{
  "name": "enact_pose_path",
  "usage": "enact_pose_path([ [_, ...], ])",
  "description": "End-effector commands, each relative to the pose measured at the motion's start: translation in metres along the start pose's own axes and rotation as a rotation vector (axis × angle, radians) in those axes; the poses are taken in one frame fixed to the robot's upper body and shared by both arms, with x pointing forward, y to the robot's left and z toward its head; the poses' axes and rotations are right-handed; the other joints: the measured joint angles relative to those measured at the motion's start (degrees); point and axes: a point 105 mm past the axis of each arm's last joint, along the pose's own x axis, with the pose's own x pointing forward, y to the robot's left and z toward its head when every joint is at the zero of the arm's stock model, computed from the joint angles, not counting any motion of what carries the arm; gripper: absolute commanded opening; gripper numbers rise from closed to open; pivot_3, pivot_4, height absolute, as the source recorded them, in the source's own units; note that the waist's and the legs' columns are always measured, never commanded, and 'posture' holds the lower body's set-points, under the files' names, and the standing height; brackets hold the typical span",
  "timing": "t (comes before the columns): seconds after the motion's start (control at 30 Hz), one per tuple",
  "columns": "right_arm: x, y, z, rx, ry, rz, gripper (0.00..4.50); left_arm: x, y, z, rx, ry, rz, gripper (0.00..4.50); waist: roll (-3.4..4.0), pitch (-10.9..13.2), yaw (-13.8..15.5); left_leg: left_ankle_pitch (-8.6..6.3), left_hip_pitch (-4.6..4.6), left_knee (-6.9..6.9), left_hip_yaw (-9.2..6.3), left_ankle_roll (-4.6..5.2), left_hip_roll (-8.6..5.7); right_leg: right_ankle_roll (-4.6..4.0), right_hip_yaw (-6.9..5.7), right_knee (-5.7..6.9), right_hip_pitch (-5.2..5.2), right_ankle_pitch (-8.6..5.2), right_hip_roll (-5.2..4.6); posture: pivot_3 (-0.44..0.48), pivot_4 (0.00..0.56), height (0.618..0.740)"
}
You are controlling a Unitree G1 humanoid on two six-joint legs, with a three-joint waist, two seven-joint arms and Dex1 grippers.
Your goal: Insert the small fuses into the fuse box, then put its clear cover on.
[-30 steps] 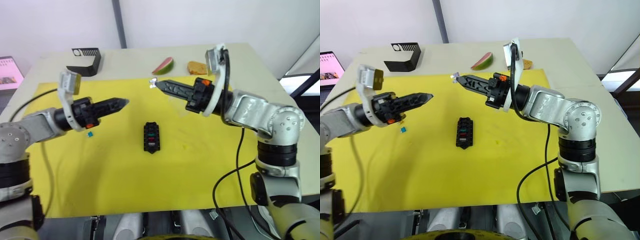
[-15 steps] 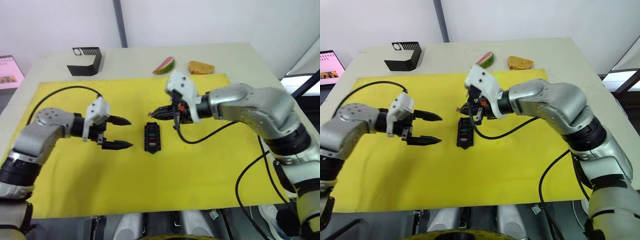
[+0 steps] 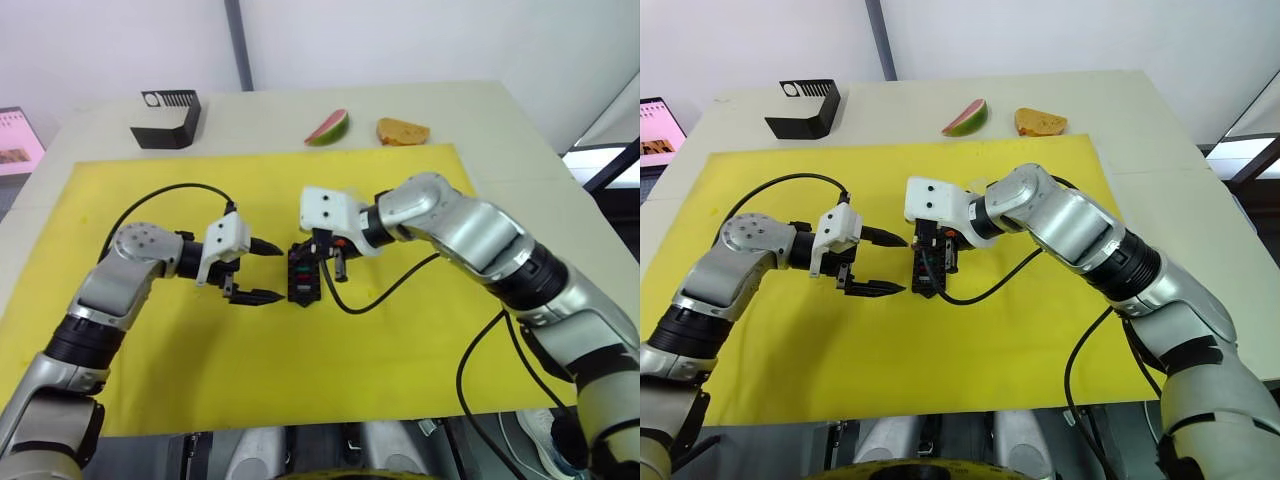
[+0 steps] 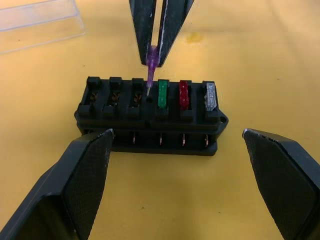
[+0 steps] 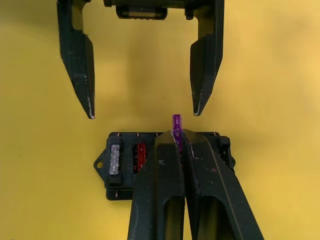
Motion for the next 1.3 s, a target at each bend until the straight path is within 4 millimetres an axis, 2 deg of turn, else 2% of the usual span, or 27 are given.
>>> enact_pose_path([
  [0.03, -0.002, -0.004, 0.005, -0.043, 0.001, -0.016, 0.00, -0.007, 0.006, 0.009, 0.042, -0.009, 0.032, 4.35, 0.00, 0.00, 0.02, 0.00, 0.00, 0.00, 0.00, 0.00, 0.00, 0.00, 0.00, 0.01, 0.00, 0.00, 0.00, 0.000, 0.150, 0.740],
  [0.5, 0.000, -0.006, 0.001, -0.031, 0.033, 0.008, 0.00, -0.006, 0.013, 0.015, 0.055, -0.022, 0.050, 4.35, 0.00, 0.00, -0.18, 0.13, 0.01, 0.03, 0.00, -0.24, -0.01, 0.00, -0.01, 0.07, -0.01, 0.00, 0.01, 0.000, 0.150, 0.740],
  [1.3, 0.005, -0.009, -0.010, -0.053, 0.091, -0.002, 0.00, -0.006, 0.009, 0.018, 0.073, -0.032, 0.048, 4.35, -0.01, 0.00, -0.13, 0.16, 0.01, 0.34, 0.01, -0.29, -0.01, 0.00, -0.01, 0.33, 0.00, 0.00, 0.02, 0.000, 0.150, 0.740],
])
